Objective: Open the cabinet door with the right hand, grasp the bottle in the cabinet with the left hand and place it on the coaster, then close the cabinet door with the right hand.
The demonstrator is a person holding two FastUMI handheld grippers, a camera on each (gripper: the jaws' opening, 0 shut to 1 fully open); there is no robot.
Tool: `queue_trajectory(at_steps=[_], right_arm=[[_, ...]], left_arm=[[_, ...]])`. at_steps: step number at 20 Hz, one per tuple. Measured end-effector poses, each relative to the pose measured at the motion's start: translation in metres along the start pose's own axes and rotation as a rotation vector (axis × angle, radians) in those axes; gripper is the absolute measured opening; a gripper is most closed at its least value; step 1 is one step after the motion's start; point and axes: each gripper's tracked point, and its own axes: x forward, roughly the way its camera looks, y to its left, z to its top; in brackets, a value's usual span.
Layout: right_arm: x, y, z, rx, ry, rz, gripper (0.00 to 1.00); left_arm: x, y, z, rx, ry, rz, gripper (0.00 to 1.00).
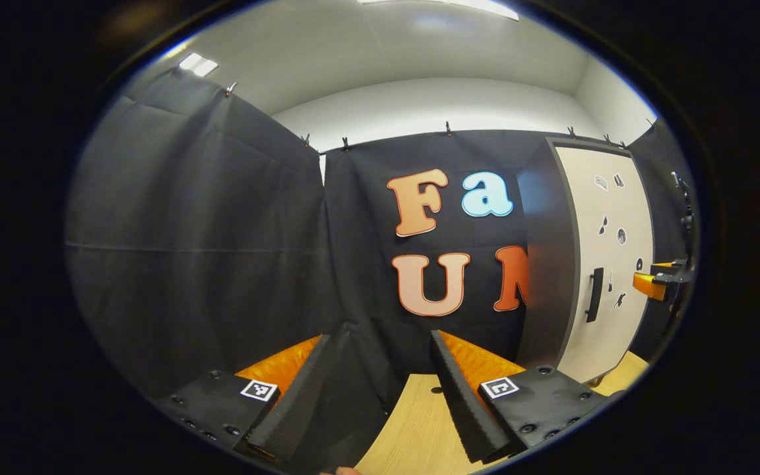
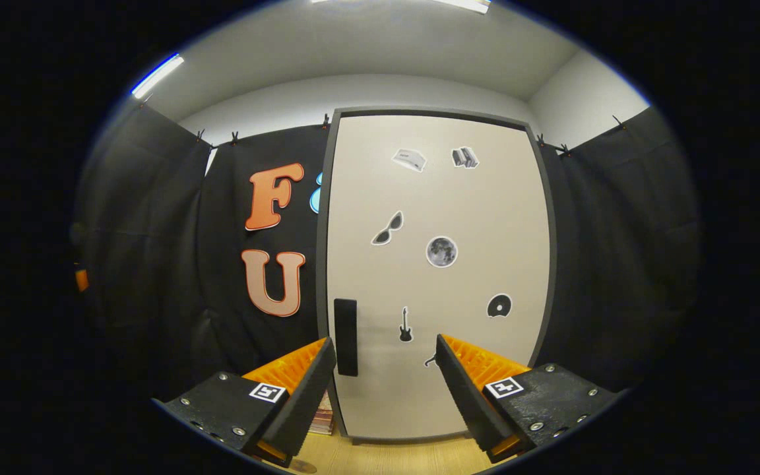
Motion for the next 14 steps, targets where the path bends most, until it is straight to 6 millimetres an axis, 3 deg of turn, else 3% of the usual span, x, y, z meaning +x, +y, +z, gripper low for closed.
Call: queue_trajectory(at_steps=[5, 14], right_arm=[[0.036, 0.024, -0.023, 0.0, 0.04, 0.016, 0.94], [0.098, 0.038, -0.048, -0.003, 0.073, 0.0, 0.92]], left_arm=[[-0.007, 0.019, -0.004, 0.005, 0.011, 0.033, 0.95], [-0.019, 0.046, -0.015, 0.005, 0.036, 0.093, 0.97]])
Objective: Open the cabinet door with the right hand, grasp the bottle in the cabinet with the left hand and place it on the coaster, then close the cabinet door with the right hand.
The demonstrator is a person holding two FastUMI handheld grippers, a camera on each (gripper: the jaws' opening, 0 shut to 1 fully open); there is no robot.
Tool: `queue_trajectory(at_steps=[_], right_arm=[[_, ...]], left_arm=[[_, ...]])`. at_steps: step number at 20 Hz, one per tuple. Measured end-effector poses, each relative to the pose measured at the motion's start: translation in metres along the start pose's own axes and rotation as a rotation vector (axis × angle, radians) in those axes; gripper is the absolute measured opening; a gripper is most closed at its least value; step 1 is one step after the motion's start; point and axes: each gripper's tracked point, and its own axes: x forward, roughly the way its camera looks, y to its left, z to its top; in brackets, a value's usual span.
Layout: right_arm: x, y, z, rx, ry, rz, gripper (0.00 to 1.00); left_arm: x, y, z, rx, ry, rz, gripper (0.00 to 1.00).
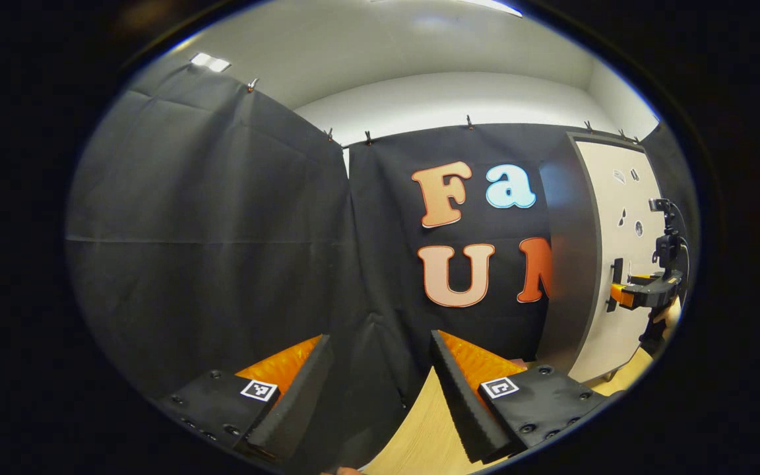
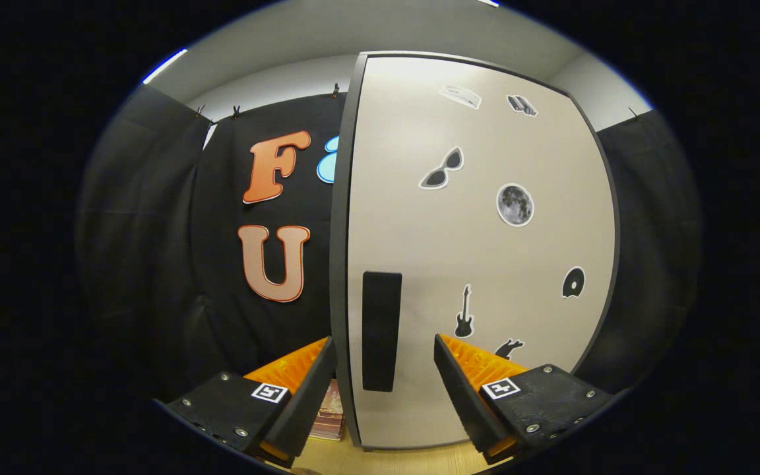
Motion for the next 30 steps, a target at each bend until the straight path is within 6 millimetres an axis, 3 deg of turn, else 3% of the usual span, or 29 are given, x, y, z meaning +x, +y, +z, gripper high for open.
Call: queue_trajectory(at_steps=[8, 10, 11, 13, 15, 20, 25, 30], right_arm=[[0.032, 0.002, -0.012, 0.024, 0.034, -0.004, 0.64], [0.033, 0.002, -0.013, 0.034, 0.039, -0.007, 0.56], [0.033, 0.003, -0.013, 0.043, 0.041, 0.0, 0.46], [0.03, 0.003, -0.013, 0.052, 0.05, 0.006, 0.36], [0.027, 0.004, -0.013, 0.052, 0.055, 0.016, 0.3], [0.015, 0.006, -0.013, 0.045, 0.04, 0.062, 0.22], [-0.02, -0.002, -0.015, 0.054, 0.021, 0.124, 0.22], [-0.031, -0.008, -0.016, 0.046, 0.021, 0.15, 0.22]], left_arm=[[-0.002, 0.013, -0.009, 0.001, 0.013, 0.033, 0.95], [-0.004, 0.015, -0.009, 0.001, 0.017, 0.037, 0.95], [-0.005, 0.017, -0.009, 0.001, 0.016, 0.039, 0.95], [-0.005, 0.017, -0.009, -0.003, 0.013, 0.041, 0.95], [-0.003, 0.015, -0.011, -0.007, 0.011, 0.035, 0.95], [0.011, -0.001, -0.011, -0.014, 0.009, 0.01, 0.95], [-0.003, -0.017, -0.013, -0.012, 0.01, -0.022, 0.96], [-0.001, -0.034, -0.008, -0.01, 0.0, -0.056, 0.95]])
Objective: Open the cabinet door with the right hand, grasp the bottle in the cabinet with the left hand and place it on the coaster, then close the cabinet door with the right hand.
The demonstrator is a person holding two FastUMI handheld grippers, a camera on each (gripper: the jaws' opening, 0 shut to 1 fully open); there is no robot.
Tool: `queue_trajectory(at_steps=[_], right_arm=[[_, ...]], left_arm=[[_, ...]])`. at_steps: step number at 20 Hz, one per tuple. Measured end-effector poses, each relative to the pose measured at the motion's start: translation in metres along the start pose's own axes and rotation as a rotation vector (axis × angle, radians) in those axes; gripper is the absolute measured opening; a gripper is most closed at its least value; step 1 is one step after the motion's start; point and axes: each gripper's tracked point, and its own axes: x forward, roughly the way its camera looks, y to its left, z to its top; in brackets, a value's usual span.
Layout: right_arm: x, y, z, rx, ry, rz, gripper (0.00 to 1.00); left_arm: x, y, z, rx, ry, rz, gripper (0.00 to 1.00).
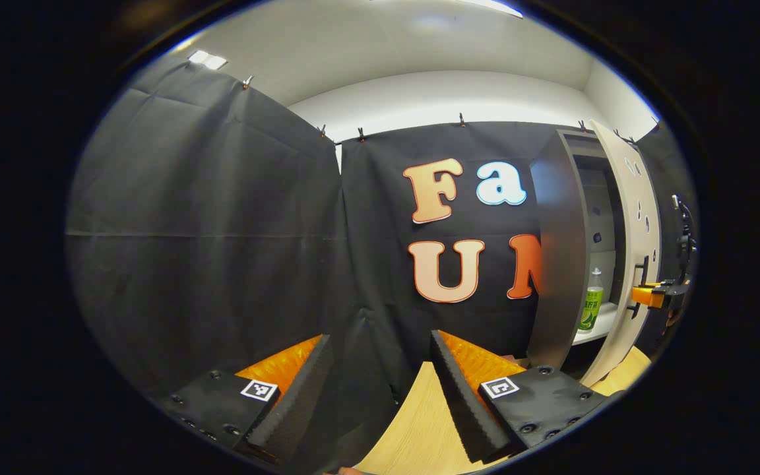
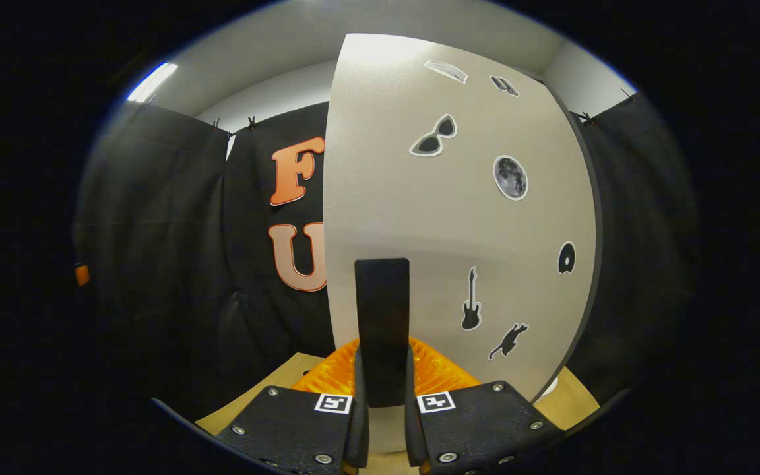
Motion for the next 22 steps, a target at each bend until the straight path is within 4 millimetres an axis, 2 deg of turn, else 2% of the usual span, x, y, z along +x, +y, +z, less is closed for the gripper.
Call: queue_trajectory(at_steps=[4, 10, 15, 22], right_arm=[[-0.011, -0.006, -0.001, 0.001, -0.004, -0.01, 0.22], [-0.026, -0.018, -0.002, 0.011, -0.009, -0.047, 0.14], [-0.036, -0.031, -0.002, 0.006, -0.009, -0.101, 0.14], [-0.053, -0.057, -0.002, 0.007, -0.012, -0.211, 0.14]], left_arm=[[0.002, -0.018, -0.001, -0.008, 0.001, -0.04, 0.96], [0.006, -0.035, -0.004, -0.006, 0.003, -0.074, 0.95], [0.011, -0.048, -0.003, -0.011, -0.002, -0.088, 0.95], [0.015, -0.099, -0.006, -0.001, 0.003, -0.165, 0.95]])
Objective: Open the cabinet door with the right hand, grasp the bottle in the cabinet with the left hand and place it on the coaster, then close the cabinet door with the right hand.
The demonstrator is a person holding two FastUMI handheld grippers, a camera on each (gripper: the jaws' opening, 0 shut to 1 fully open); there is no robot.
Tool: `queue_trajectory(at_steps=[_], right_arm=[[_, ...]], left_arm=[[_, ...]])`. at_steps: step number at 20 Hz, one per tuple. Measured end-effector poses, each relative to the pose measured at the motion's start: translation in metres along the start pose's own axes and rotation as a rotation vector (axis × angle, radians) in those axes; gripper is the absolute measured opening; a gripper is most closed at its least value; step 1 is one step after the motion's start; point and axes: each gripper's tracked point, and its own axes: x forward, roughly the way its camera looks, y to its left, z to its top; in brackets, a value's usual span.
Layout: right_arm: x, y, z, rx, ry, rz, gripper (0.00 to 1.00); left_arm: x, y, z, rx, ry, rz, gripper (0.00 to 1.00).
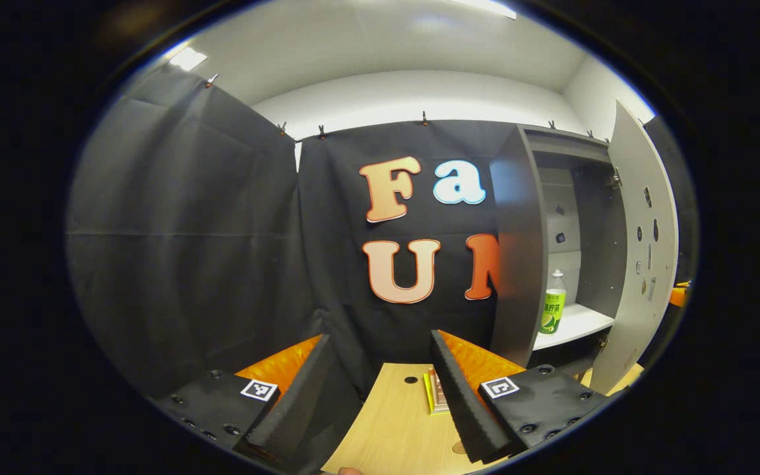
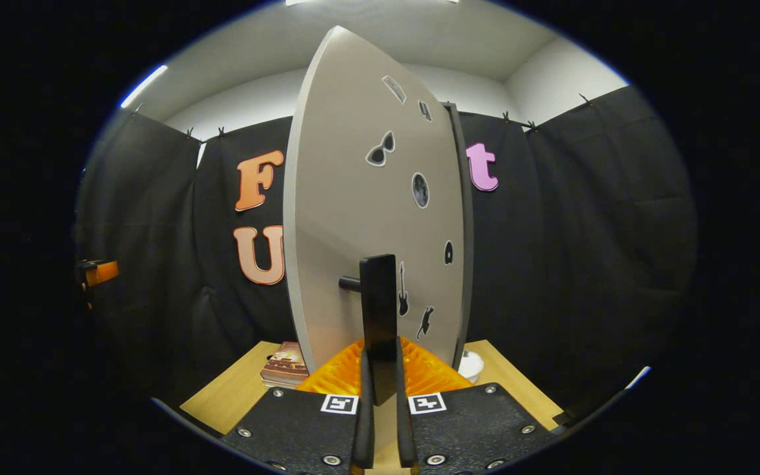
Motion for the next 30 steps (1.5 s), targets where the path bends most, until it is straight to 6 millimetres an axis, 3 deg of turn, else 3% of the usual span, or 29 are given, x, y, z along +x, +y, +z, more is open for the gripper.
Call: queue_trajectory(at_steps=[3, 8, 14, 15, 17, 20, 21, 22, 30], right_arm=[[-0.005, -0.016, 0.001, -0.011, -0.002, -0.067, 0.06], [-0.011, -0.037, 0.003, -0.02, -0.003, -0.122, 0.01], [-0.013, -0.047, 0.002, -0.001, 0.004, -0.115, 0.01], [-0.013, -0.049, 0.002, -0.001, 0.004, -0.115, 0.05], [-0.015, -0.054, 0.001, -0.004, 0.009, -0.116, 0.01], [-0.015, -0.059, 0.002, -0.002, 0.008, -0.109, 0.01], [-0.015, -0.059, 0.001, 0.001, 0.008, -0.103, 0.05], [-0.015, -0.059, 0.001, 0.004, 0.005, -0.1, 0.01], [-0.018, -0.067, 0.005, 0.021, -0.011, -0.106, 0.02]], left_arm=[[0.005, -0.024, 0.001, 0.0, -0.001, -0.028, 0.95], [0.007, -0.073, 0.003, -0.003, 0.005, -0.091, 0.97], [0.01, -0.136, 0.005, 0.005, 0.007, -0.146, 0.97], [0.01, -0.146, 0.002, 0.003, 0.011, -0.154, 0.97], [0.013, -0.169, 0.0, 0.0, 0.02, -0.166, 0.97], [0.022, -0.202, -0.006, -0.008, 0.036, -0.186, 0.96], [0.024, -0.214, -0.007, -0.014, 0.039, -0.193, 0.96], [0.026, -0.225, -0.008, -0.021, 0.042, -0.201, 0.95], [0.05, -0.324, -0.007, -0.074, 0.033, -0.297, 0.96]])
